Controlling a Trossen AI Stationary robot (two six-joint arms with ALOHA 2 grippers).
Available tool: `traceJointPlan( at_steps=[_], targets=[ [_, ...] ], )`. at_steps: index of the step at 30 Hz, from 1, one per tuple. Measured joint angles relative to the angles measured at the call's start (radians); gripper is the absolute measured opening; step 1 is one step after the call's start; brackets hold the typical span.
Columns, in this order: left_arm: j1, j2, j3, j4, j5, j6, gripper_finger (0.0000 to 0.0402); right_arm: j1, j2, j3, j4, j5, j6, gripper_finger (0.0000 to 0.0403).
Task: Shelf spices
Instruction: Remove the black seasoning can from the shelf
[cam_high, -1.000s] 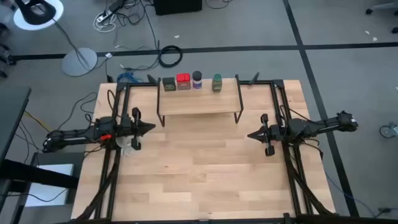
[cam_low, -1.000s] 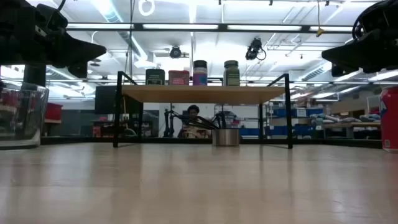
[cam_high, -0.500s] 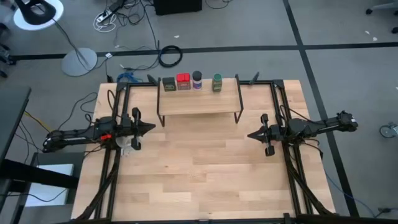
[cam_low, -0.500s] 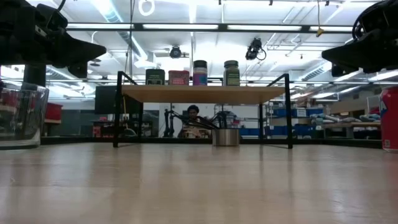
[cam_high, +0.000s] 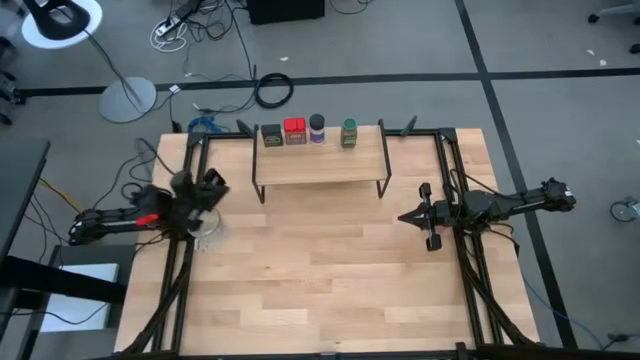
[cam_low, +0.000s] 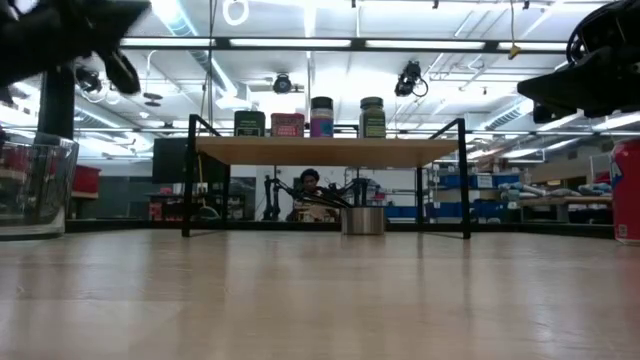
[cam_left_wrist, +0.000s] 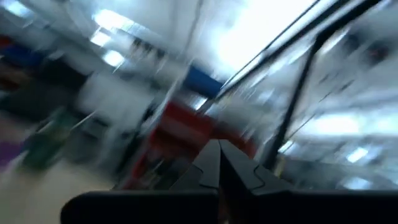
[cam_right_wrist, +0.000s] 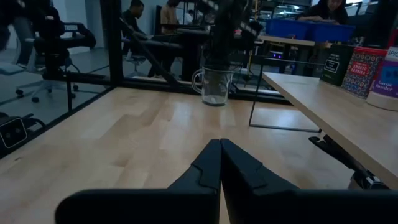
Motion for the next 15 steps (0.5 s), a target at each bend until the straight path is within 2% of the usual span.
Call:
traceJointPlan(
  at_steps=[2, 6, 10, 15],
  targets=[
    [0.0, 0.004, 0.027, 0.053, 0.073, -0.013, 0.0008, 0.0, 0.0, 0.0, 0.0, 0.0, 0.0, 0.0009],
    [0.0, 0.043, 0.128, 0.045, 0.221, -0.023, 0.0008, 0.0, 0.0, 0.0, 0.0, 0.0, 0.0, 0.0009],
    [0.0, 0.158, 0.261, -0.032, 0.255, -0.028, 0.0008, 0.0, 0.0, 0.0, 0.0, 0.0, 0.0, 0.0009],
    [0.0, 0.377, 0.446, -0.067, 0.269, -0.004, 0.0008, 0.0, 0.0, 0.0, 0.0, 0.0, 0.0, 0.0009]
  ],
)
